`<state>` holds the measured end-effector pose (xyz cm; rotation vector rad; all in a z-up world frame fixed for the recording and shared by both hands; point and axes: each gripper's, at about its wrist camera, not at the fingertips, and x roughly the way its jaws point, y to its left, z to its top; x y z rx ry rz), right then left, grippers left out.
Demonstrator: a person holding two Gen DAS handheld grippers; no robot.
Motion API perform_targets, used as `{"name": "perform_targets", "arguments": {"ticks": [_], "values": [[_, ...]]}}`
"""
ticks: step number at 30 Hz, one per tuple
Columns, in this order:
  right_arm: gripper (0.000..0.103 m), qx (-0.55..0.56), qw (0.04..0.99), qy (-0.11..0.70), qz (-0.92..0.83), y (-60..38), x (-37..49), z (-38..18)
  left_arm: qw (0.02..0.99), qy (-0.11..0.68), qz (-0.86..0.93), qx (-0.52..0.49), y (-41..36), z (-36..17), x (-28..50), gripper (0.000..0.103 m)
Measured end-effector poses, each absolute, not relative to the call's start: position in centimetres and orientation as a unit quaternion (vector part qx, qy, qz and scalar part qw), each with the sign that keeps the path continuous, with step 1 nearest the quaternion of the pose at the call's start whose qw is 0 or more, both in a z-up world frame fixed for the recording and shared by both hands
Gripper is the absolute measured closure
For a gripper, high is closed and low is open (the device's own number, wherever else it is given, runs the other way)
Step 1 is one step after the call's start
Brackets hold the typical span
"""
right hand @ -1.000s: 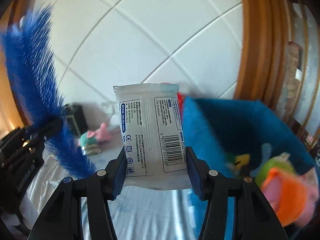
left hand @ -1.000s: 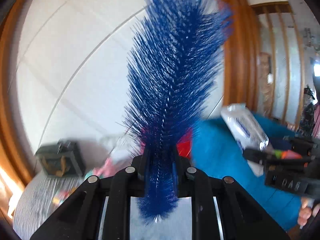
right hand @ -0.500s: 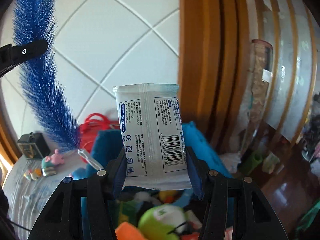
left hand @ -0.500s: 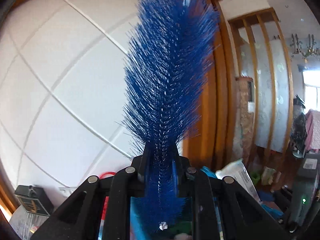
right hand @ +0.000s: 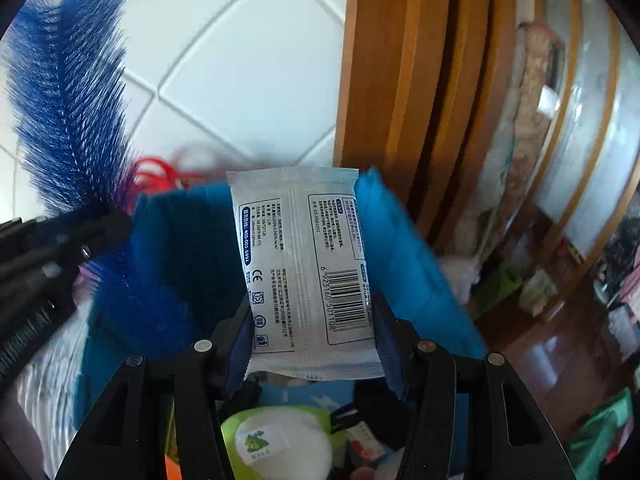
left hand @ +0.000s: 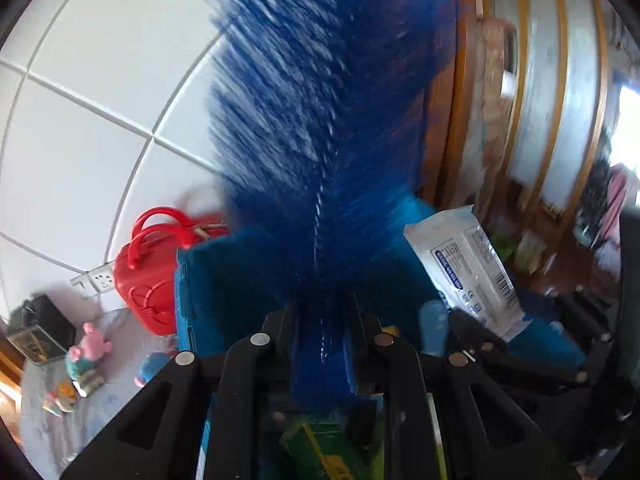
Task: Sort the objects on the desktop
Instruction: 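Lower both items into the bin and open both grippers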
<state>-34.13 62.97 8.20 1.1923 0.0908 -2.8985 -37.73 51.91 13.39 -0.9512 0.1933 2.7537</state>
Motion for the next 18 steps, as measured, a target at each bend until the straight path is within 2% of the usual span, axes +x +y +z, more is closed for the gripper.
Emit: {"name": "perform_targets", "arguments": {"ticks": [3,6,8,10,15,18], "values": [[0.049,0.402,0.002,0.025,-0.915,63.1,-35.1,5.9,0.096,0.080,0.942,-0.312,52.2,12.5,-37.7,0.083],[0.049,0.410,0.014,0.006,-0.912,63.5,-35.7,4.9,0.095,0.077,0.942,-0.311,52.1,12.5,-37.9,0.067],[0.049,0.409,0.016,0.005,-0.912,63.4,-35.9,4.6,0.090,0.085,0.943,-0.308,51.7,12.4,-37.6,0.052],[0.049,0.412,0.022,0.006,-0.911,63.4,-36.2,4.4,0.081,0.101,0.945,-0.300,52.2,12.1,-37.3,0.046],[0.048,0.410,0.031,0.013,-0.912,62.9,-36.4,4.4,0.071,0.113,0.946,-0.295,51.8,11.6,-37.6,0.041],[0.040,0.405,0.036,0.018,-0.913,62.8,-36.5,4.6,0.070,0.117,0.948,-0.287,51.7,11.6,-37.2,0.038]]}}
